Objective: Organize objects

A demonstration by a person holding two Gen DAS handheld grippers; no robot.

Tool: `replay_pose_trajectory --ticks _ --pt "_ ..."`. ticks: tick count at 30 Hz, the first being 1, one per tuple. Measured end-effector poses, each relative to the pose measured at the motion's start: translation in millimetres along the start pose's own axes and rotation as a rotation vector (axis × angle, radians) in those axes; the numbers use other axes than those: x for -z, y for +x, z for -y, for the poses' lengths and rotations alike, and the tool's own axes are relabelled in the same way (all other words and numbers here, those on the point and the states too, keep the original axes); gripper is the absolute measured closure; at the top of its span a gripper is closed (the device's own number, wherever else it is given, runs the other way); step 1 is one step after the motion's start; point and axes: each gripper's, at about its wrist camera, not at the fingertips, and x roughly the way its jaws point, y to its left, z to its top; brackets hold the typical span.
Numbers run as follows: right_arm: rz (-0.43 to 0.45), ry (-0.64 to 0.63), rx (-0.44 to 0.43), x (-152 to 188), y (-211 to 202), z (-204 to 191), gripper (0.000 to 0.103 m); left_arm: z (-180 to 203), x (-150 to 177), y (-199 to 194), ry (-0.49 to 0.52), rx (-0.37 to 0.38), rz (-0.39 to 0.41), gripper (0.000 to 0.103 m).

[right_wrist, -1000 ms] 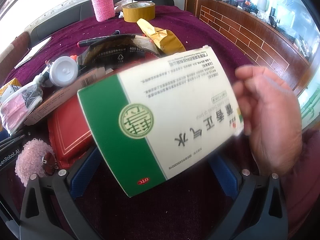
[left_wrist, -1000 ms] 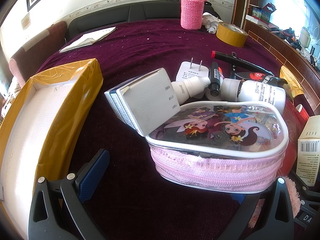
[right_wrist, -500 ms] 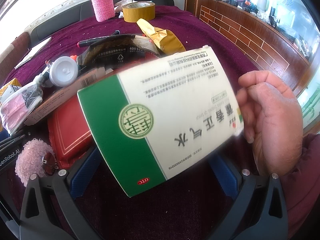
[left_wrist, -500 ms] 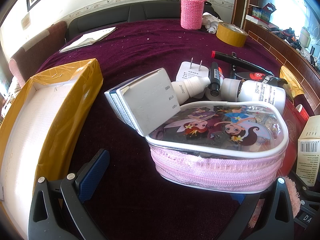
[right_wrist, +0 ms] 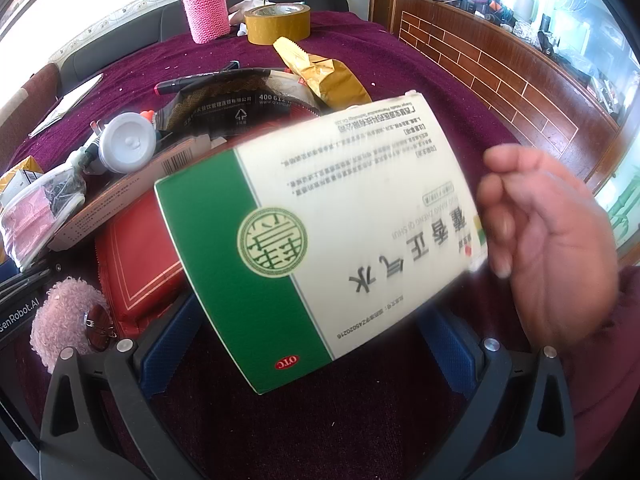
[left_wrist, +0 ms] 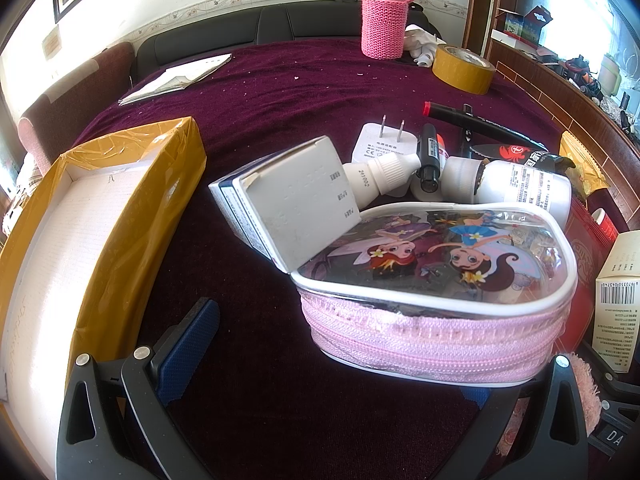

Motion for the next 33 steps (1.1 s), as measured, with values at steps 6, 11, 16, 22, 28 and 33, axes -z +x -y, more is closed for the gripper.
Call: replay_pose_trajectory --ticks 6,11,16,22,28,33 --pt "0.000 0.000 -0.001 -0.5 0.7 -0.1 0.000 0.0 0.0 -0.1 0.001 0.000 0.000 0.001" --pt "0.001 -0.002 -0.002 -1.0 1.0 -0.6 0.000 0.0 0.0 0.0 0.001 0.001 0.000 0.001" --pt "0.001 -0.002 -0.002 -1.2 1.1 -0.6 0.000 0.0 0.0 0.0 0.002 0.001 0.000 0.001" --pt "0.001 -0.002 -0.001 -0.3 1.3 -0.5 0.000 1.0 -0.3 0.4 0.000 0.001 0.000 0.001" --pt "0.001 -0.002 -0.001 -0.1 1.2 0.3 0.000 1.6 -2.0 1.8 -0.002 -0.004 0.001 0.001" --pt "0.001 0.007 0.005 -0.1 1.3 0.9 0.000 2.4 -1.5 1.3 -0.001 -0.004 -0.001 0.001"
